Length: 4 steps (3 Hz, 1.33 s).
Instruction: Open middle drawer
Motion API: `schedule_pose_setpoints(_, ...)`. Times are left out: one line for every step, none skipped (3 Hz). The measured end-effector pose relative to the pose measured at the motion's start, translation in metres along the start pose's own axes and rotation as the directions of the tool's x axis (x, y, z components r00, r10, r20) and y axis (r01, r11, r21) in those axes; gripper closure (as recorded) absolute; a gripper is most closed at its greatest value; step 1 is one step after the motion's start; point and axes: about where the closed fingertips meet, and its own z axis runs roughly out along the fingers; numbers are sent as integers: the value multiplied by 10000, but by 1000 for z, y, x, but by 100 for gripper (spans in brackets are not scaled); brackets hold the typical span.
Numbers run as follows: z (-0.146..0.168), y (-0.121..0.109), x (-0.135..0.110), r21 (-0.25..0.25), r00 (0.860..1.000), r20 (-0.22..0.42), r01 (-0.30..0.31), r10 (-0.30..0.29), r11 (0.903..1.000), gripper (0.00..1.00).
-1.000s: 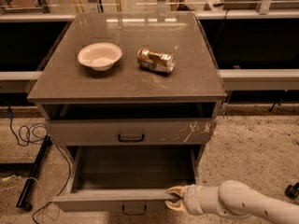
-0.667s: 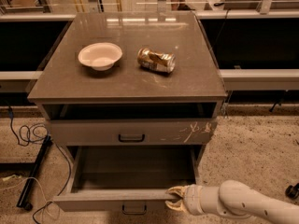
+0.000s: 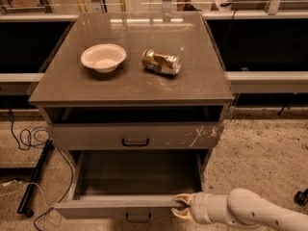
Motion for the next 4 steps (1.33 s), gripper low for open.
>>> schedule_pose_setpoints(0, 0, 0, -1, 10000, 1, 0, 0, 10000, 58)
schedule_pose_setpoints(0, 0, 0, -1, 10000, 1, 0, 0, 10000, 35)
schedule_pose_setpoints(0, 0, 0, -1, 10000, 1, 0, 0, 10000, 12)
schedule_pose_setpoints(0, 0, 0, -5, 10000, 4, 1, -1, 10000, 0)
